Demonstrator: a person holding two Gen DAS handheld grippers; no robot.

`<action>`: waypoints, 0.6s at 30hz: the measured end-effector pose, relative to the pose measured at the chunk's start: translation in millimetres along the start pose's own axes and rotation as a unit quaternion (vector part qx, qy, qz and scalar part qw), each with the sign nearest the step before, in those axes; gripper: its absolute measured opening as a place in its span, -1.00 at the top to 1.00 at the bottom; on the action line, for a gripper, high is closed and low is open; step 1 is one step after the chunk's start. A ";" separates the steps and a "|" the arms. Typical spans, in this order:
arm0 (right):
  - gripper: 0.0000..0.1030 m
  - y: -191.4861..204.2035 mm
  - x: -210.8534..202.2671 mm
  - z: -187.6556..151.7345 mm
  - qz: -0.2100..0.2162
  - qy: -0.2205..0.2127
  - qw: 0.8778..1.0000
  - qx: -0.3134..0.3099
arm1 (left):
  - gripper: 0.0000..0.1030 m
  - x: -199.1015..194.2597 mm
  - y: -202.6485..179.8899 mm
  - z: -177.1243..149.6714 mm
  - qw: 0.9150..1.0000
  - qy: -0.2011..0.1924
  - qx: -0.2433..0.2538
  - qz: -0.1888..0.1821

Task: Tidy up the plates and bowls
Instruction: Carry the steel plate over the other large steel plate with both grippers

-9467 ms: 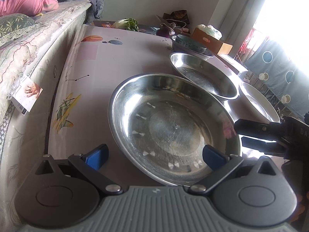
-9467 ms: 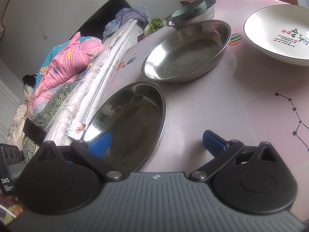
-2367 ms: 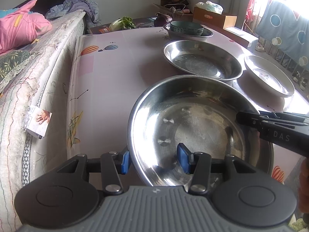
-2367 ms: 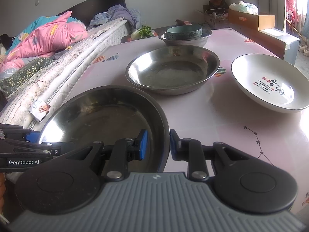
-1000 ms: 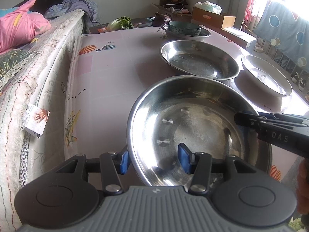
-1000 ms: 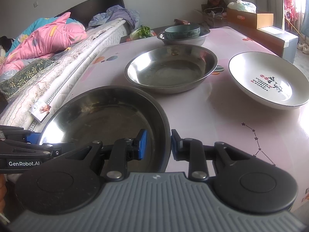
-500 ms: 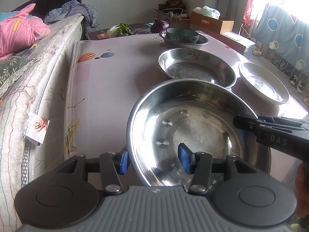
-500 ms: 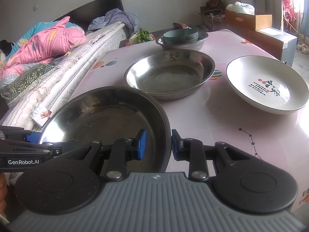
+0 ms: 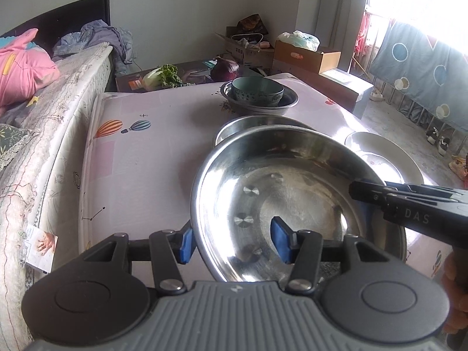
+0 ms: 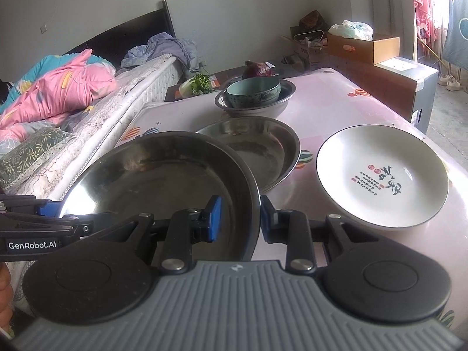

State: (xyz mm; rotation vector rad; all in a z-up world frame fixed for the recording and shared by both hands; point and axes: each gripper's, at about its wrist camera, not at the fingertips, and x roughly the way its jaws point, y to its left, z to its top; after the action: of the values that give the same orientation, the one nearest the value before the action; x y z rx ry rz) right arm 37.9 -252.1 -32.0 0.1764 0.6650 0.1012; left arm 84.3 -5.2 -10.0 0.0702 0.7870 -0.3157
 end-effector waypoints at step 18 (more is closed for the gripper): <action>0.45 -25.1 43.3 42.5 -0.017 0.004 1.000 0.017 | -0.04 50.8 -2.3 46.0 1.000 0.009 -0.001 -0.012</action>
State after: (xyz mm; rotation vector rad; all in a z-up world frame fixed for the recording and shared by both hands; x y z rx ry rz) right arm 99.1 -275.8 -30.2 0.1979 0.6785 0.0577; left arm 148.7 -28.5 -13.2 0.0615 0.8071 -0.3362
